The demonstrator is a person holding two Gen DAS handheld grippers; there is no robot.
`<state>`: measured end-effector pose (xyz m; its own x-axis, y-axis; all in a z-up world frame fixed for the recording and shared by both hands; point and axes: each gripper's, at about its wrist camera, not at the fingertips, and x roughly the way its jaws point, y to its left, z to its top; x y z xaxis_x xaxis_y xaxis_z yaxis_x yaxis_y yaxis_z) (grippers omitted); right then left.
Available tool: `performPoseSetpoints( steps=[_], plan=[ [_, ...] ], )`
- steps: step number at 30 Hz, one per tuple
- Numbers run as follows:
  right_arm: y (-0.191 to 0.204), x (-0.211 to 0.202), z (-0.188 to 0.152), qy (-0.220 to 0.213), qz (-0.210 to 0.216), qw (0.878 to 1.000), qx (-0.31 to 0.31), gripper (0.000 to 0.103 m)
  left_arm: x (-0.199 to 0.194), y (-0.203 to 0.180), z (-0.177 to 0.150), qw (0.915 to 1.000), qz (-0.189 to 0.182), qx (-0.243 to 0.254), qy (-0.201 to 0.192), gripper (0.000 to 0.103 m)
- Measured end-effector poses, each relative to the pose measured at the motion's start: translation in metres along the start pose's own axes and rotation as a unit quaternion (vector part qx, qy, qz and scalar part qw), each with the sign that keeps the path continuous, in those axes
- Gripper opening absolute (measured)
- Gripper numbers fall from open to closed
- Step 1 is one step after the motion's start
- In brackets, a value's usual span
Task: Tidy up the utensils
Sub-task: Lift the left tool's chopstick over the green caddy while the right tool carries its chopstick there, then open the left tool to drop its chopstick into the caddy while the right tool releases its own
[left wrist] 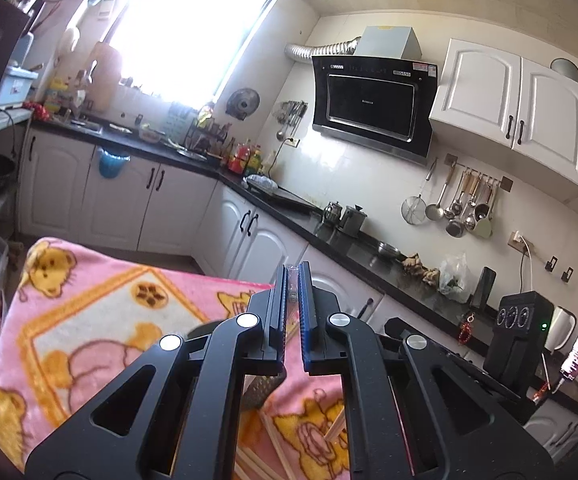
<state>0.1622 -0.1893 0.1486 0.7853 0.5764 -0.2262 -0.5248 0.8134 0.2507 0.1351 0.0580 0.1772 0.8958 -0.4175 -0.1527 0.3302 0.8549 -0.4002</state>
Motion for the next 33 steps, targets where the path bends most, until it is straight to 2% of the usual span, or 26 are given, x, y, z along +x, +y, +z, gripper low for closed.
performPoseSetpoints(
  steps=[13, 19, 27, 33],
  plan=[
    [0.036, 0.031, 0.040, -0.023, 0.032, 0.998, -0.046, 0.001, 0.013, 0.011, 0.035, 0.9992, 0.025, 0.020, -0.022, 0.003],
    [0.038, 0.053, 0.061, -0.032, 0.040, 0.998, -0.041, 0.001, 0.026, 0.026, 0.047, 0.9991, 0.035, 0.006, -0.021, 0.003],
    [0.039, 0.083, 0.083, -0.044, 0.050, 0.997, -0.038, 0.001, 0.044, 0.043, 0.049, 0.9988, 0.045, -0.010, -0.016, 0.003],
    [0.038, 0.103, 0.083, -0.042, 0.053, 0.997, -0.046, 0.001, 0.059, 0.051, 0.038, 0.9988, 0.047, -0.015, -0.005, 0.003]
  ],
)
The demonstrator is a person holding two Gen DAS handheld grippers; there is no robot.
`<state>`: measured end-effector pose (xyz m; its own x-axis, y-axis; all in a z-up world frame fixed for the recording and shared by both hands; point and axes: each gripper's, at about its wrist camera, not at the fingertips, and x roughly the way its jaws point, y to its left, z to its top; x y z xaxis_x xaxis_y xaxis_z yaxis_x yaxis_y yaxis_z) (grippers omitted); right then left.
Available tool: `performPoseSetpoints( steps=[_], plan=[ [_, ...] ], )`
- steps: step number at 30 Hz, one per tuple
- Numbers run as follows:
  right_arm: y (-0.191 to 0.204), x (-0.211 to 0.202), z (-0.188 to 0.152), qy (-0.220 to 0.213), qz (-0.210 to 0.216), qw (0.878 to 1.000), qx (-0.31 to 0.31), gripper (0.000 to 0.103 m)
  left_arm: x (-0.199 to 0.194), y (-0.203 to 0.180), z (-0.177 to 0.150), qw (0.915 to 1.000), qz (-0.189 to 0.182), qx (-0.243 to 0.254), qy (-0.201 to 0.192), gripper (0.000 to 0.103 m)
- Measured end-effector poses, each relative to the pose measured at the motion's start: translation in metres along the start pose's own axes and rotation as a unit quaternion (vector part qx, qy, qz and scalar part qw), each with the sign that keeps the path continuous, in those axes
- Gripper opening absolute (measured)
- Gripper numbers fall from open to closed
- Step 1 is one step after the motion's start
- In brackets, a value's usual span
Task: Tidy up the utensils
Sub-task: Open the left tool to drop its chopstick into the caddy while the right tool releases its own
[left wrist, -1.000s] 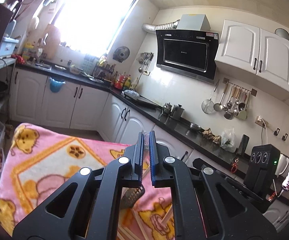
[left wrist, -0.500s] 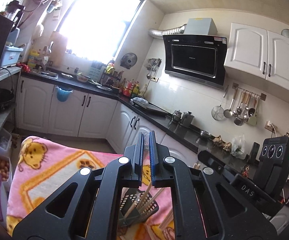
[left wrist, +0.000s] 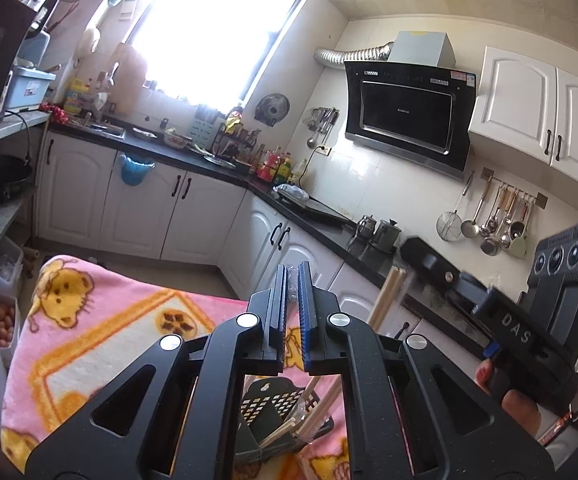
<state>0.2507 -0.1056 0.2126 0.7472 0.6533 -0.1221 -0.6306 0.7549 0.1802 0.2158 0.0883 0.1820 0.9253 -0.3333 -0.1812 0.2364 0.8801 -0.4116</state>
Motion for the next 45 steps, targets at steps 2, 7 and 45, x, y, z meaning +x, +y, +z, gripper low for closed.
performPoseSetpoints(
  steps=[2, 7, 45],
  plan=[
    [-0.001, 0.007, -0.003, -0.001, -0.002, 1.000, -0.003, 0.001, 0.005, 0.000, -0.005, 1.0000, 0.003, 0.003, 0.003, 0.003],
    [-0.007, 0.022, -0.013, 0.001, -0.006, 1.000, -0.009, 0.001, 0.014, 0.003, -0.015, 0.9999, 0.005, 0.002, 0.013, 0.003],
    [-0.057, 0.023, -0.094, 0.070, -0.068, 0.994, 0.041, 0.020, 0.041, 0.017, -0.074, 0.9971, 0.021, -0.011, 0.072, 0.005]
  ],
)
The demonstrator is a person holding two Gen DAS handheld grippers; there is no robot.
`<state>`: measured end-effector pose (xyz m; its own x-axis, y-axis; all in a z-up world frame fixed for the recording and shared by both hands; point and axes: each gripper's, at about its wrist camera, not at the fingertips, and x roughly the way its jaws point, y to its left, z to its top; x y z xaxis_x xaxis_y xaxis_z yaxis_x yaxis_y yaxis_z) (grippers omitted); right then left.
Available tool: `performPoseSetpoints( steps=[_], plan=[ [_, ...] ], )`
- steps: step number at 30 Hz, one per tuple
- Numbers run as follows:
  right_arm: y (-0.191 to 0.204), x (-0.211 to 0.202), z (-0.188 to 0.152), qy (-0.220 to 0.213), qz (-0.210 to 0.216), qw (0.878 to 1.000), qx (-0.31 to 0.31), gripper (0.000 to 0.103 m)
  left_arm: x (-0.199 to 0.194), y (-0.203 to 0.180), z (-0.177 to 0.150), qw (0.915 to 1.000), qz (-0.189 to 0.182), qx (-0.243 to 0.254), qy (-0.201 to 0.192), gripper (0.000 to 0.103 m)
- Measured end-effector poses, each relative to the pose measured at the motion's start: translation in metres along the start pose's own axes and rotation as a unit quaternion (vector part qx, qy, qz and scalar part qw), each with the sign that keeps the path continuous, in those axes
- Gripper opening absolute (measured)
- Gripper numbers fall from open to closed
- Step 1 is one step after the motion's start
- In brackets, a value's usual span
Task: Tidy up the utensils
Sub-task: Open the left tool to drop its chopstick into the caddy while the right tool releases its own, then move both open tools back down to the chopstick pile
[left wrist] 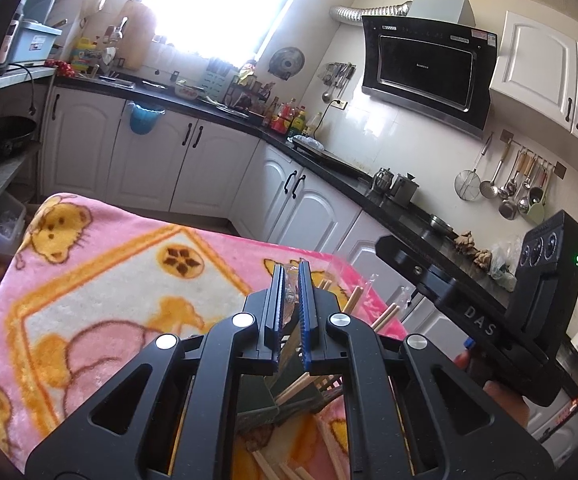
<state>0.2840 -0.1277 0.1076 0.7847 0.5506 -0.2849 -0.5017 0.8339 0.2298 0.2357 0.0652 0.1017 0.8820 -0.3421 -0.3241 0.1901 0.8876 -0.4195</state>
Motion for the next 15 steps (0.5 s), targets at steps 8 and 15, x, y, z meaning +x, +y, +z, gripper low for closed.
performPoseSetpoints(
  steps=[8, 15],
  plan=[
    [-0.012, -0.019, -0.011, 0.018, -0.026, 0.999, 0.009, 0.030, -0.015, 0.001, 0.000, 0.9999, 0.005, 0.001, -0.013, 0.034],
    [-0.022, -0.035, -0.022, 0.038, -0.041, 0.998, 0.017, 0.037, -0.033, -0.006, 0.000, 0.9996, 0.009, 0.008, -0.026, 0.055]
  ],
)
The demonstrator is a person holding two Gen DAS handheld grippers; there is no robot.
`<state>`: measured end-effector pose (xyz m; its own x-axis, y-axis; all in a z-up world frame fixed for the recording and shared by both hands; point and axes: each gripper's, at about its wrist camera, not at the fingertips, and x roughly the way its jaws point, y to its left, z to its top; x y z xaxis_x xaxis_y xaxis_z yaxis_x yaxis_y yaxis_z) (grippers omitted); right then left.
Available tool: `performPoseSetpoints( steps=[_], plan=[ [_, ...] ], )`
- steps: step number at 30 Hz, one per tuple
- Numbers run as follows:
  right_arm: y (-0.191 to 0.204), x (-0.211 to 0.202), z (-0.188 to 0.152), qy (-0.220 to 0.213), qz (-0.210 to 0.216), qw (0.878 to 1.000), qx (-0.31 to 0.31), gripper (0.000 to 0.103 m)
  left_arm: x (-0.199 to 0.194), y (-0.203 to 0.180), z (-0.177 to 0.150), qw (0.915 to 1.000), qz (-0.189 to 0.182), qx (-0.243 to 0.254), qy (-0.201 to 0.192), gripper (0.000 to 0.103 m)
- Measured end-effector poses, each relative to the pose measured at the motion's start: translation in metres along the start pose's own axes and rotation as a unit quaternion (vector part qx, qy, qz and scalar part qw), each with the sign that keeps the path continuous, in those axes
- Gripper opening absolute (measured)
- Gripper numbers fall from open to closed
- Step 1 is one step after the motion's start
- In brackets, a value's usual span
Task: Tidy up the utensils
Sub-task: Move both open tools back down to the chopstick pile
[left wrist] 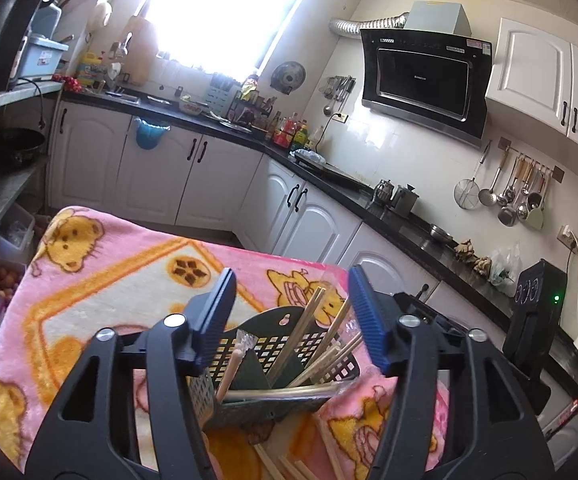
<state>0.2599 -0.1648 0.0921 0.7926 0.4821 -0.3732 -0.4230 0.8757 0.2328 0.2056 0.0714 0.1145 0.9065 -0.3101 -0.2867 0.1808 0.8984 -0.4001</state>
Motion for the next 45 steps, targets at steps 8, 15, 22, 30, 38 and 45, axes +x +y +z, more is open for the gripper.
performPoseSetpoints(
  steps=[8, 15, 22, 30, 38, 45],
  plan=[
    [-0.002, -0.017, -0.009, 0.007, -0.004, 1.000, -0.005, 0.046, -0.023, -0.007, -0.006, 0.9999, -0.004, 0.006, -0.010, 0.082],
    [0.002, -0.031, -0.015, 0.005, -0.004, 1.000, -0.013, 0.053, -0.037, -0.007, -0.017, 0.9999, -0.003, 0.004, -0.011, 0.092],
    [0.005, -0.041, -0.024, 0.011, 0.000, 1.000, -0.015, 0.056, -0.040, -0.003, -0.029, 1.0000, 0.005, -0.004, -0.001, 0.092],
    [0.008, -0.045, -0.039, 0.030, 0.004, 0.999, -0.023, 0.056, -0.044, 0.001, -0.045, 0.9998, 0.011, -0.013, 0.014, 0.092],
    [0.013, -0.044, -0.057, 0.055, 0.012, 0.998, -0.032, 0.056, -0.041, 0.009, -0.059, 0.9989, 0.026, -0.020, 0.032, 0.092],
    [0.015, -0.040, -0.074, 0.083, 0.016, 0.996, -0.041, 0.056, -0.036, 0.015, -0.073, 0.9976, 0.037, -0.023, 0.053, 0.092]
  ],
)
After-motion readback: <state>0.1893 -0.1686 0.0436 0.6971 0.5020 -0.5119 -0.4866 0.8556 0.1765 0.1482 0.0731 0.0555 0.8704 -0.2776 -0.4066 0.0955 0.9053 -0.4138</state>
